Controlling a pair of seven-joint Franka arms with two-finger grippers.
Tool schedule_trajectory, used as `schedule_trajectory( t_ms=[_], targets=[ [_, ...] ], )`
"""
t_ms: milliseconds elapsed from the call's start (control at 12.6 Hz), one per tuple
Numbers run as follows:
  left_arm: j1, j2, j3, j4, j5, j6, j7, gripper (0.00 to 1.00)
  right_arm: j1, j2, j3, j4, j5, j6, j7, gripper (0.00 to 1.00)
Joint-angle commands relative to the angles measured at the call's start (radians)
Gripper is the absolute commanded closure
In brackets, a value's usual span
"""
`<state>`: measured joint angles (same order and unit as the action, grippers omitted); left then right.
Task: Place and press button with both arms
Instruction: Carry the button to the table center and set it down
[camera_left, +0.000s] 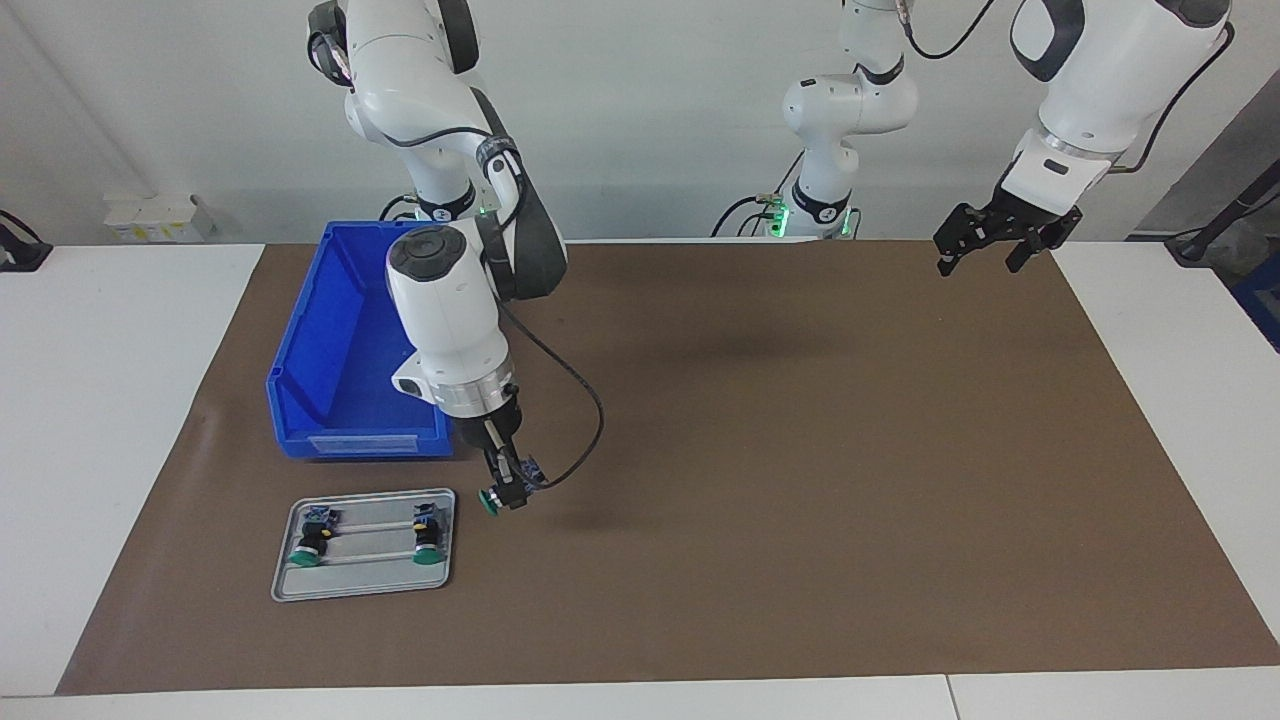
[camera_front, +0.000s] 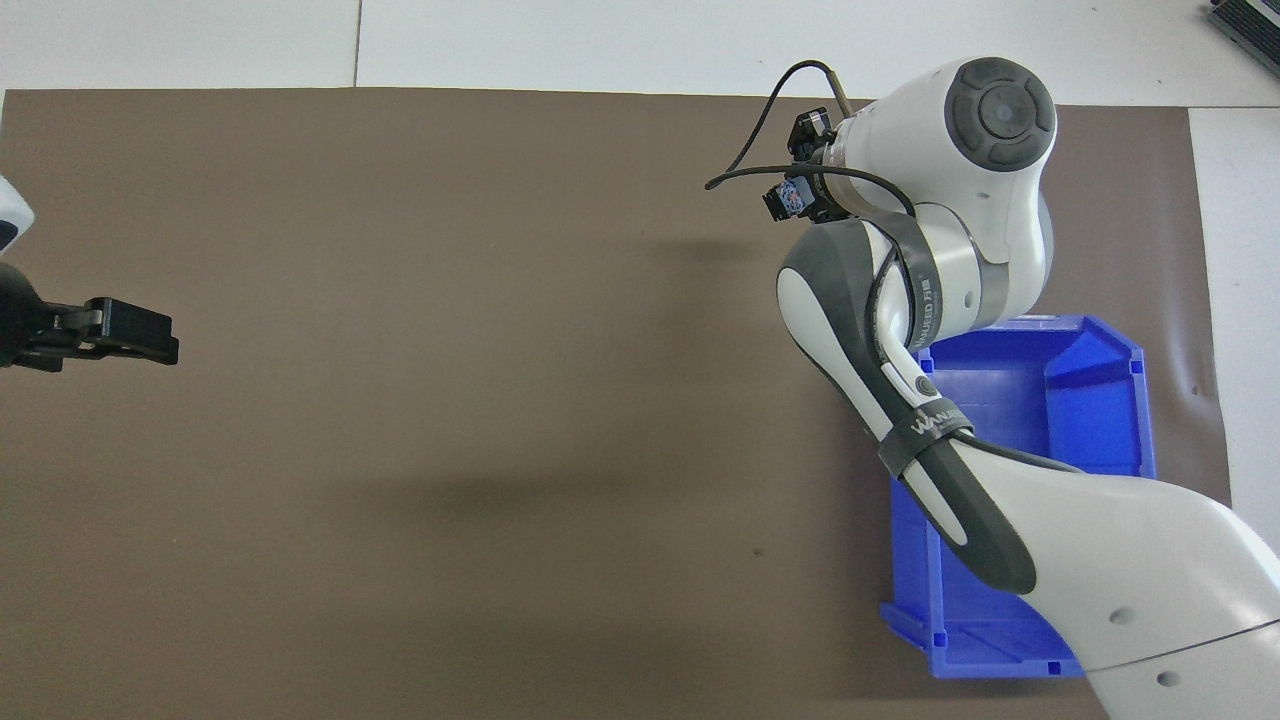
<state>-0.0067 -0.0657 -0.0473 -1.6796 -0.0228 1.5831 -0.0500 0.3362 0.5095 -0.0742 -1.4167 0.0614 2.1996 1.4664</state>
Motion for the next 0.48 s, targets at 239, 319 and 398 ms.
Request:
schedule_trajectory(
  t_ms=[239,319,398],
  targets=[
    [0.002,-0.026,0.000,-0.029,0.014,0.012,-0.004,0.00,0.118,-0.039,0.002,-0.047,-0.272,-0.043,0.235,1.00],
    [0.002,-0.026,0.000,-0.029,0.014,0.012,-0.004,0.00,0.125,-0.039,0.004,-0.047,-0.231,-0.031,0.271,1.00],
    [0.002,-0.026,0.000,-0.029,0.014,0.012,-0.004,0.00,0.144,-0.039,0.004,-0.063,-0.180,0.009,0.357,1.00]
  ],
)
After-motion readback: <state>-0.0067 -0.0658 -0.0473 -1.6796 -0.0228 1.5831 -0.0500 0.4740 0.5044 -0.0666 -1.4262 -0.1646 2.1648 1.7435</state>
